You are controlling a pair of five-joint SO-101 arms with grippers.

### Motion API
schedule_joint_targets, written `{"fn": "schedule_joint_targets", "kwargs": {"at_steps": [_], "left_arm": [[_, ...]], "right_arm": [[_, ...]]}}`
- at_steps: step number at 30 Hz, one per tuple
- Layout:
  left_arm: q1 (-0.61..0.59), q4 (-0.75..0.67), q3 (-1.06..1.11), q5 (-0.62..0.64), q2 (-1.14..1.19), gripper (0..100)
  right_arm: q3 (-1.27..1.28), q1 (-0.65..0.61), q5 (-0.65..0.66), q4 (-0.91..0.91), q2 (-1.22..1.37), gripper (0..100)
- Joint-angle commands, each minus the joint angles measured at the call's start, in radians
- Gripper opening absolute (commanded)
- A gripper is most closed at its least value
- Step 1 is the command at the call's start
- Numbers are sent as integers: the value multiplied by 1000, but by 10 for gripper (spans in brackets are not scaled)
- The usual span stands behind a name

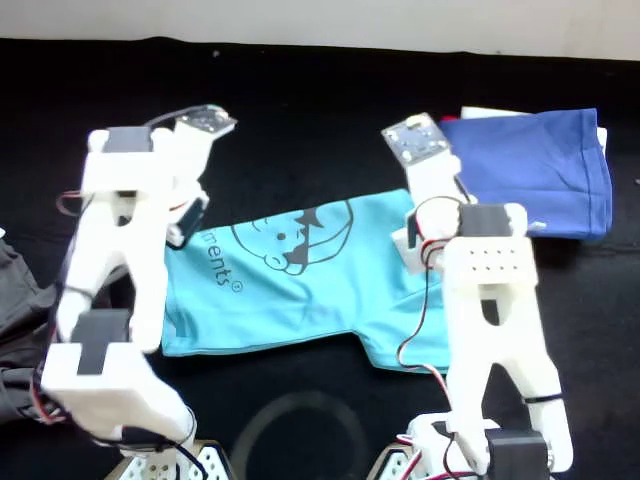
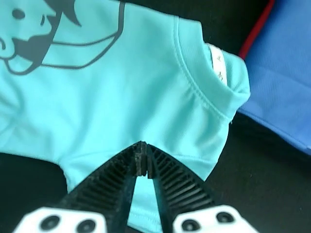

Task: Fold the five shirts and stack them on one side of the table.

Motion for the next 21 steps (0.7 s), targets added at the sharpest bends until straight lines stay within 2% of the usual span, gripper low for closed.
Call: {"fn": "schedule_joint_targets", "kwargs": {"at_steps": [1,6,11,14,18,21], "left_arm": [[-7,-89,-8,32,96,9],[-79,-121,-61,34,229,9],[-165,-115,-219,34,355,9],[-183,-104,-349,35,453,9],[-156,-14,-591,37,601,9],[-127,63,-825,60,725,8]], "right_arm": [[22,-7,-12,-124,54,5],[-96,-5,-12,-134,343,5],[-320,-2,-14,-139,611,5],[-493,13,-14,-137,783,5],[-771,47,-15,-111,1021,5],[-1004,65,-63,-42,1173,5]]}}
